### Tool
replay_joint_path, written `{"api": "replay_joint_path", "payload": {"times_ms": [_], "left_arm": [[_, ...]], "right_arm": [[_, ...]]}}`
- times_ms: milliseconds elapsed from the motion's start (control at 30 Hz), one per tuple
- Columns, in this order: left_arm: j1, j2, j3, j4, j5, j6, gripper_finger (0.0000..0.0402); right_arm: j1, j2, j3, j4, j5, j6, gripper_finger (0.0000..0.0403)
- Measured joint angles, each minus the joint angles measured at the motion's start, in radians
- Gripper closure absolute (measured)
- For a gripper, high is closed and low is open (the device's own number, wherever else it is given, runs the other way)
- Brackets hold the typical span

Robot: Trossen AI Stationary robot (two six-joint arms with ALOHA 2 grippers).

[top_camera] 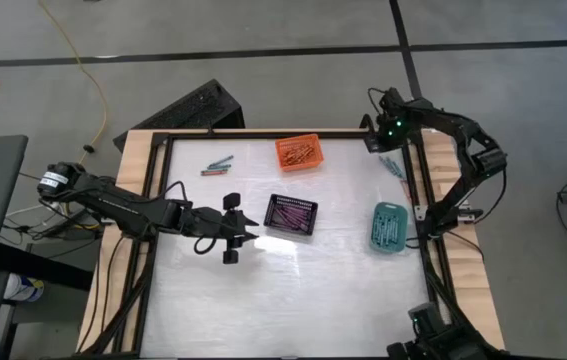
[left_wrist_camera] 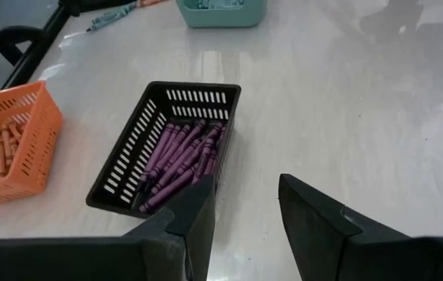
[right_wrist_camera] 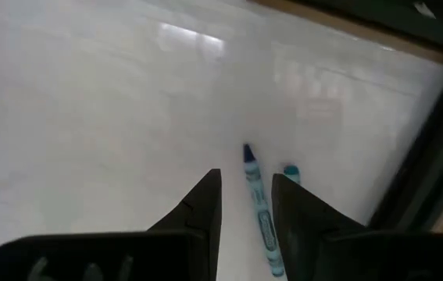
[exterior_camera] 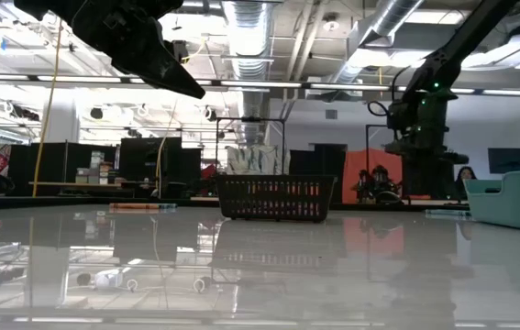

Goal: Sort crayons
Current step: Put the light blue green crayon into the green bin

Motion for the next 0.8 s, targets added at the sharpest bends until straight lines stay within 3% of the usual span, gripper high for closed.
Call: {"api": "replay_joint_path", "payload": {"times_ms": [233, 467, 633, 800], "left_arm": [[0.0, 0.0, 0.0, -0.001, 0.038, 0.026, 0.027], [0.0, 0.0, 0.0, -0.007, 0.054, 0.093, 0.027], [0.0, 0.0, 0.0, -0.01, 0.054, 0.122, 0.027], [0.0, 0.0, 0.0, -0.01, 0.054, 0.125, 0.027]], "right_arm": [[0.043, 0.002, 0.0, -0.008, 0.069, 0.026, 0.0296], [0.044, 0.002, 0.002, 0.004, 0.069, 0.056, 0.0296], [0.049, 0.002, 0.044, 0.001, -0.023, 0.092, 0.0296], [0.09, 0.0, 0.06, -0.135, 0.016, 0.081, 0.0296]]}}
